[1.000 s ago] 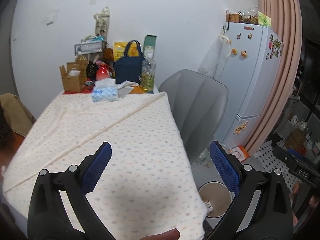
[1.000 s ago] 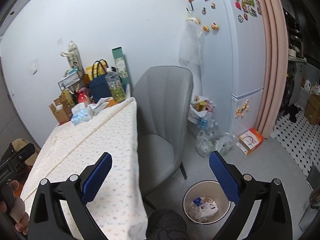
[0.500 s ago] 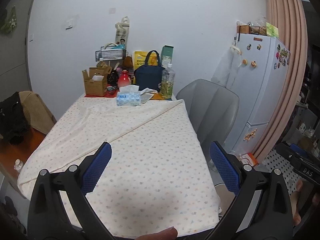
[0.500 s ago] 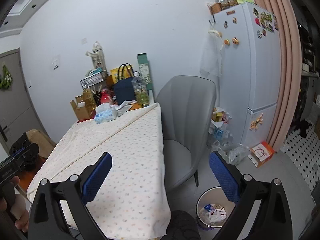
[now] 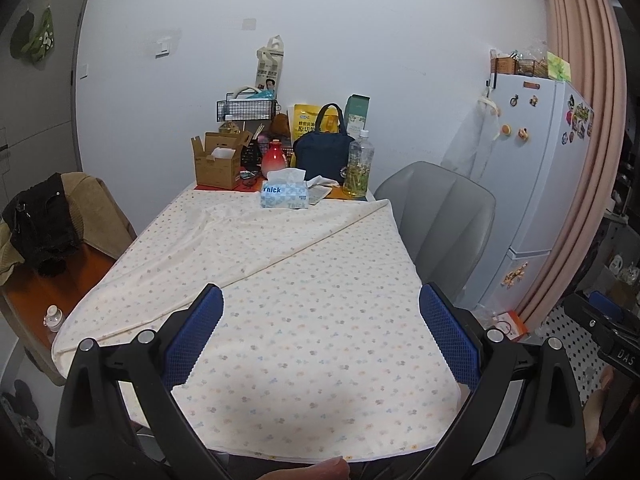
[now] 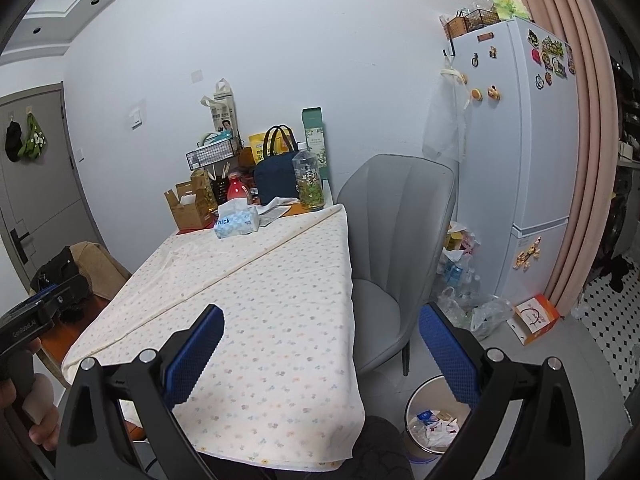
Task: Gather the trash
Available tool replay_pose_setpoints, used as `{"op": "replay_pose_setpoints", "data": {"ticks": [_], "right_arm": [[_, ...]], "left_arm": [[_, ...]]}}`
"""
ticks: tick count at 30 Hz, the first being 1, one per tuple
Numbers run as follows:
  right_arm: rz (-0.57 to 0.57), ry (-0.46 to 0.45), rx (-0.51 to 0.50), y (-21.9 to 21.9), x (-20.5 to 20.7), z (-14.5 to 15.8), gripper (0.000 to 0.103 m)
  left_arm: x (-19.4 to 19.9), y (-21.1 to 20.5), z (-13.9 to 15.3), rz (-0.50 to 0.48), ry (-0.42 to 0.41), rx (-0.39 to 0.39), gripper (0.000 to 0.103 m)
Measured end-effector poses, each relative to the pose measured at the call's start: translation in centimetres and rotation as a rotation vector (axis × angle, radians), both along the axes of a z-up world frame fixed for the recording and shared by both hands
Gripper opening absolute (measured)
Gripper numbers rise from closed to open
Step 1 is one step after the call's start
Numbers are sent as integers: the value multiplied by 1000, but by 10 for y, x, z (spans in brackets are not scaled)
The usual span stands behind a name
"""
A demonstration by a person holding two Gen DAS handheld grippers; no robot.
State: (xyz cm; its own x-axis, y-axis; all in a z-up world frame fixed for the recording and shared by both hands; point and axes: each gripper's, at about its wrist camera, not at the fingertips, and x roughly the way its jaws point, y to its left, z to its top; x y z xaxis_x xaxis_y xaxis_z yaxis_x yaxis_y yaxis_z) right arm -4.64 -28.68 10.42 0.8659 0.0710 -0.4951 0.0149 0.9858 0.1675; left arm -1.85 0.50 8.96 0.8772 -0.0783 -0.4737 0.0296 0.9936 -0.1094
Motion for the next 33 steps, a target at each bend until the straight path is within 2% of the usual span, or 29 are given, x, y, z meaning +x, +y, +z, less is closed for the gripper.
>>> {"op": "replay_pose_setpoints", "data": {"ticks": [22,33], "right_arm": [[-3,-4,4,-2,-4,-5,96],[-2,18,9,-2,7,-16,96]], "left_arm": [[-7,3,0,-1,-15,4,97],[4,5,-8,-6,-5,-15,97]]}}
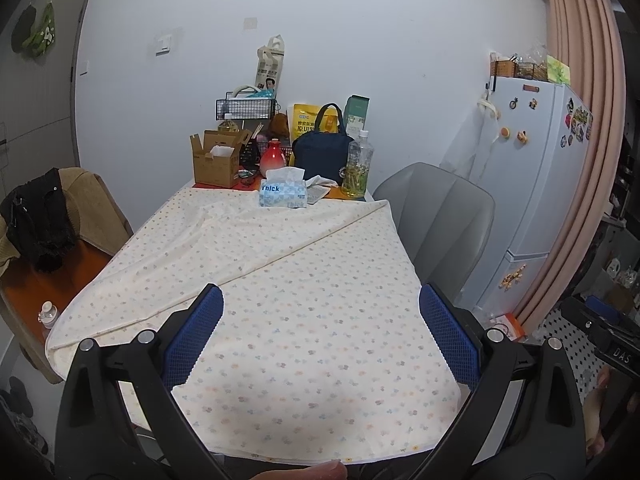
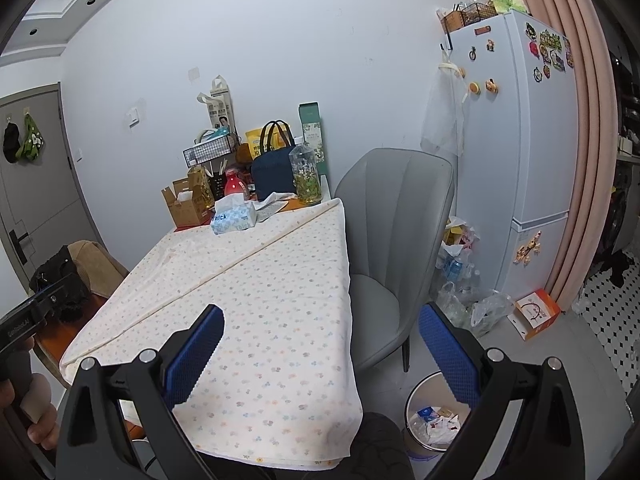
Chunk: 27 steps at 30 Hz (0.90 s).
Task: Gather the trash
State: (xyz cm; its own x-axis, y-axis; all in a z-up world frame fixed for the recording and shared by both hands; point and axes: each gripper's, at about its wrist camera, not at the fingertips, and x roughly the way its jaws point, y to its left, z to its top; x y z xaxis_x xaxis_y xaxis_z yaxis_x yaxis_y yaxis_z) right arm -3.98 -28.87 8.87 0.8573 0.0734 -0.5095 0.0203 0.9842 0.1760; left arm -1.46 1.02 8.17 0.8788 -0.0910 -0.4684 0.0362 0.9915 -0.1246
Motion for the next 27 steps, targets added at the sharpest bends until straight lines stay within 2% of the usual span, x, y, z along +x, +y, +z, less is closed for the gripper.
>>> {"op": "replay_pose_setpoints", "data": {"ticks": [27], "right_arm": [[0,6,2,1,2,-5,96]], "left_arm": [[5,1,-5,-2,4,-8,97]]}}
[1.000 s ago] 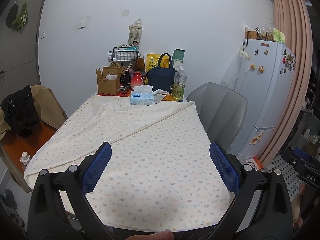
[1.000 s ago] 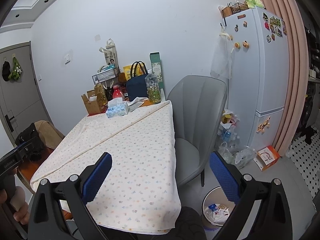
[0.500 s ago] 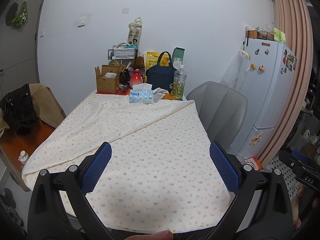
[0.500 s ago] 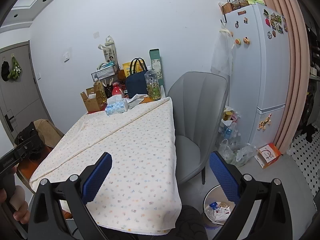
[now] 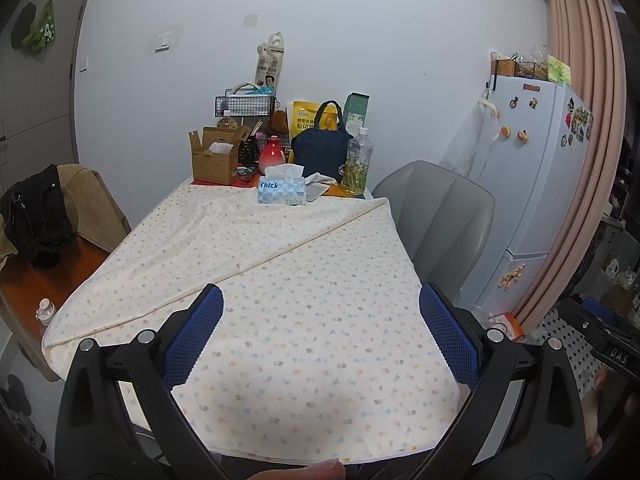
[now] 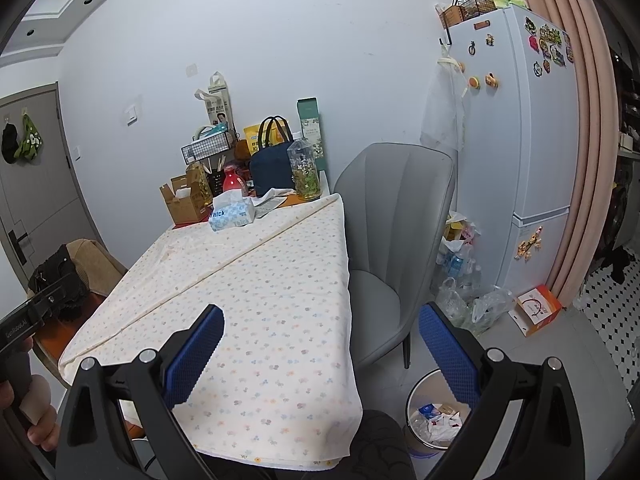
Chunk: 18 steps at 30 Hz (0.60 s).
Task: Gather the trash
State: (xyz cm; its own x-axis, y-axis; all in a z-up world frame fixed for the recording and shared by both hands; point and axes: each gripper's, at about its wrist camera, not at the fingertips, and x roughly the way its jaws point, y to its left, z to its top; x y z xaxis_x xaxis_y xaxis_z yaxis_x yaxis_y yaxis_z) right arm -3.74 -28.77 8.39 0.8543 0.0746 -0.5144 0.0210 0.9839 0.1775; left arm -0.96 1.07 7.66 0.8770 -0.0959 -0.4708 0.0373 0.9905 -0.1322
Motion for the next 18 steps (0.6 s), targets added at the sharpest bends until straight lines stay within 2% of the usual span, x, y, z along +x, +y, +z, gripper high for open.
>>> {"op": "replay_pose_setpoints", "data": {"ticks": [18], "right_arm": [[-3,11,12,-2,1,-2,96]], "left_arm": [[-2,-5,-9,-8,8,7,97]]}}
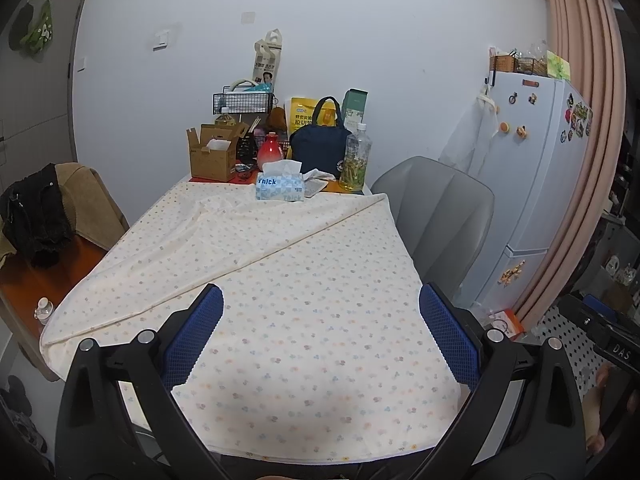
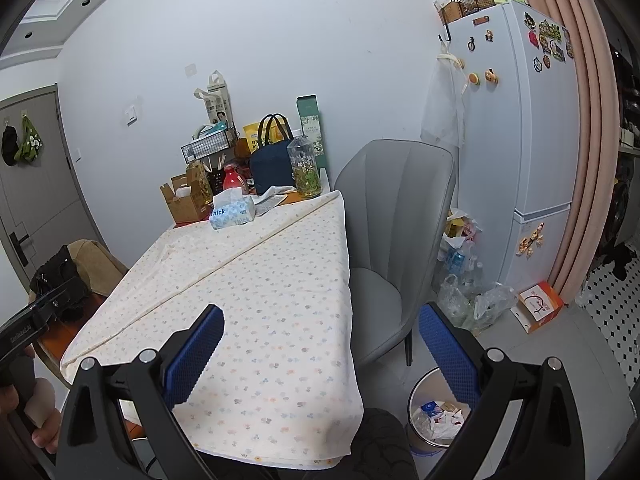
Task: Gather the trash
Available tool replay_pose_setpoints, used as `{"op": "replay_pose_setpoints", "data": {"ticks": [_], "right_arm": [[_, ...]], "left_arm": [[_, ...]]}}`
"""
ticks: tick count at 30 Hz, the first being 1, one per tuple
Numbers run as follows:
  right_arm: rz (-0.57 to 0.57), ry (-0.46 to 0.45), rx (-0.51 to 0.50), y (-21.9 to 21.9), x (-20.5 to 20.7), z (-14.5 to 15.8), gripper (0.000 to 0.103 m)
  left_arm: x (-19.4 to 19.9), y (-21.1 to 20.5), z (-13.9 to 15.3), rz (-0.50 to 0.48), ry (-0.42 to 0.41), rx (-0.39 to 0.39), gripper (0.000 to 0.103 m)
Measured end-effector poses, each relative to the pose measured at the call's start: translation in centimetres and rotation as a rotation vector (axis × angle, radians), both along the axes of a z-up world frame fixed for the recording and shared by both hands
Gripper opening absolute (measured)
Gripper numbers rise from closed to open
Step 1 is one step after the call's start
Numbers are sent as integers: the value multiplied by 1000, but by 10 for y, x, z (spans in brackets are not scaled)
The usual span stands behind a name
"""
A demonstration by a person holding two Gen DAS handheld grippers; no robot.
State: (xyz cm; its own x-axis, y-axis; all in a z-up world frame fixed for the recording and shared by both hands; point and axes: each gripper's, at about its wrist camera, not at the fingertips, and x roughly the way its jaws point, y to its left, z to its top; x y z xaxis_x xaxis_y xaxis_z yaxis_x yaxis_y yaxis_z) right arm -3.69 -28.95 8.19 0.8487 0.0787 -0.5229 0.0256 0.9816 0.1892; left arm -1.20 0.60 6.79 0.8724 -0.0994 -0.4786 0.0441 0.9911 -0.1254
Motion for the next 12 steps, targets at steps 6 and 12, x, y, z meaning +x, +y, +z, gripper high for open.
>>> {"op": "replay_pose_setpoints", "data": {"ticks": [6,12], "right_arm": [[-1,0,0,0,1,0,96],[5,9,2,0,4,-5,96]], "left_arm": [[1,-1,-1,-1,4,0,97],[4,-2,-6,-6,17,2,97]]}}
